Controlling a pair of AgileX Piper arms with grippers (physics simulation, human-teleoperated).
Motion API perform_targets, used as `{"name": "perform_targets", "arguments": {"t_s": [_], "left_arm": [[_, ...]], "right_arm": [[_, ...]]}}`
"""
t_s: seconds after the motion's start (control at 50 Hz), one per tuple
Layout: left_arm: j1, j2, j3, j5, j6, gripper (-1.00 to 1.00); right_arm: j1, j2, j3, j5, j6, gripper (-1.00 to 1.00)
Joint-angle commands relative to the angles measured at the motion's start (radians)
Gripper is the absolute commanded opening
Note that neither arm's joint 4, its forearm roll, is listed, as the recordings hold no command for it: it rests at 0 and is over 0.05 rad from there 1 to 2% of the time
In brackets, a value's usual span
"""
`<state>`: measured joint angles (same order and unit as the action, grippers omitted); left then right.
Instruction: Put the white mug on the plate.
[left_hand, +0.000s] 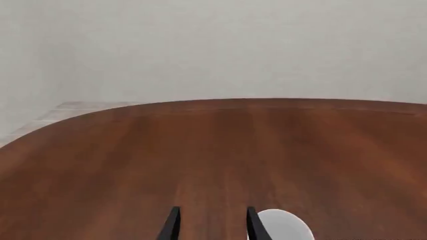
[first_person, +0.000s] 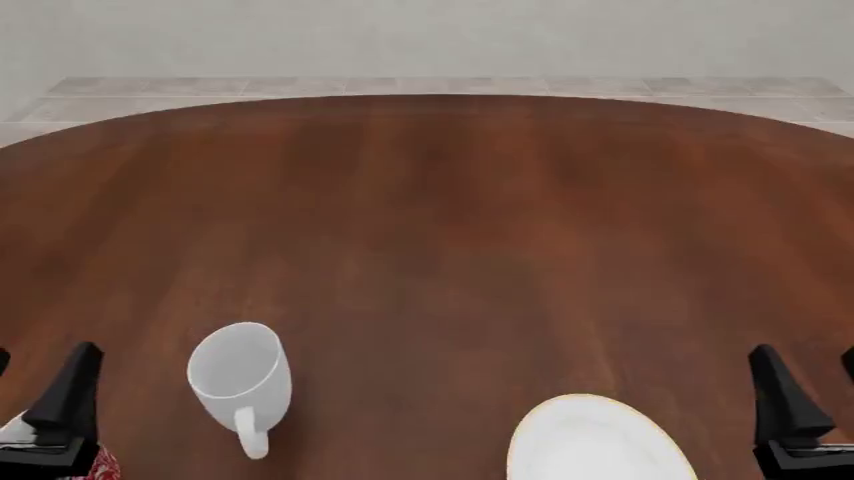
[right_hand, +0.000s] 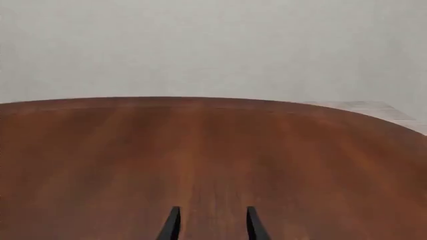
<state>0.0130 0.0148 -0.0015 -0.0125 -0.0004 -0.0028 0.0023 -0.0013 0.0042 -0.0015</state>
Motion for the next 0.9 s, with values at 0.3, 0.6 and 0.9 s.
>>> {"name": "perform_targets", "arguments": {"t_s": [0.3,0.6,0.9], "left_arm": [[-0.012,-0.012,-0.007,0.019,-0.001,1.00],[-0.012,-0.010,-0.007,0.020,-0.002,1.00],[0.001,0.030,-0.143,0.132,-0.011,1.00]], "right_arm": [[0.003,0.002,-0.011,0.005,0.000,1.00],[0.003,0.005,-0.011,0.002,0.001,1.00],[0.003,0.008,-0.007,-0.004,0.002,1.00]]}}
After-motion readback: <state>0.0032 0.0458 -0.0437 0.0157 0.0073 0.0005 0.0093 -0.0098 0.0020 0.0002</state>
